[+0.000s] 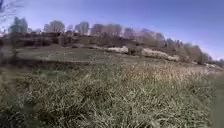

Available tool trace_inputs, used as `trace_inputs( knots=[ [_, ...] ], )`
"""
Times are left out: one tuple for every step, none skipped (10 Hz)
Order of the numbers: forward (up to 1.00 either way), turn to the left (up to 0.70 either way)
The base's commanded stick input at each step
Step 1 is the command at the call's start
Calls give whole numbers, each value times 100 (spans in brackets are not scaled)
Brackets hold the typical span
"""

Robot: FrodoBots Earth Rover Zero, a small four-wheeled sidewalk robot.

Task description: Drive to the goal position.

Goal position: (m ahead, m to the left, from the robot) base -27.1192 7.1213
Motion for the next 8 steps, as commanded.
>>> trace_inputs(
  knots=[
    [-45,0],
    [-45,0],
    [-45,0],
    [-45,0],
    [-45,0],
    [-45,0],
    [-45,0],
    [-45,0]
  ],
)
